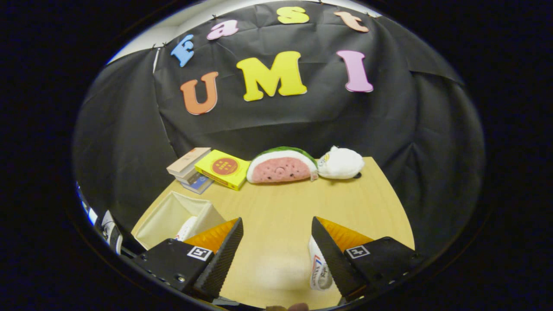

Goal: Open the storage box then place both shoes into the box .Put the left shoe in first, then the right shoe, with the right side of both shoes facing outward in a uniform manner.

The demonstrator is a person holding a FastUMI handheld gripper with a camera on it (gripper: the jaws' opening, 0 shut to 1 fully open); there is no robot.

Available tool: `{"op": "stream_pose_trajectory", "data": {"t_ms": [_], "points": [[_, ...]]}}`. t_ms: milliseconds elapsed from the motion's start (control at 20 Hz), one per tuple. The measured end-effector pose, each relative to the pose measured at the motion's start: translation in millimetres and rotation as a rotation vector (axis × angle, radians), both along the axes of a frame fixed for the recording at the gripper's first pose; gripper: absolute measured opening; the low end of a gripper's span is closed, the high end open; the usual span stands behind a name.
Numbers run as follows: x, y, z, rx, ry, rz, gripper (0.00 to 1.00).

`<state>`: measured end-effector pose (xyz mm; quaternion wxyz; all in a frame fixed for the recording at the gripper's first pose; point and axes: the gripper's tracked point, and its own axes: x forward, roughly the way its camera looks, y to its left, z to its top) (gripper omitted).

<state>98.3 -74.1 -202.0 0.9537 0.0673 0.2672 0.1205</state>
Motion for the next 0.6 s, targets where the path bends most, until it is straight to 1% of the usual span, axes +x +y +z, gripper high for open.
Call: {"op": "stream_pose_trajectory", "data": {"t_ms": [100,200,450,550,600], "points": [[2.4,-28.9,-24.9,-0.017,0.031,-0.016,0.96],[1.0,-47.1,-49.3,-0.019,0.077,-0.018,0.96],[-3.8,-72.9,-120.2,-0.112,0.189,0.047,0.96],[-3.4,-77.2,-147.9,-0.122,0.237,0.063,0.96],[-4.3,-83.4,-163.8,-0.118,0.275,0.057,0.96]]}}
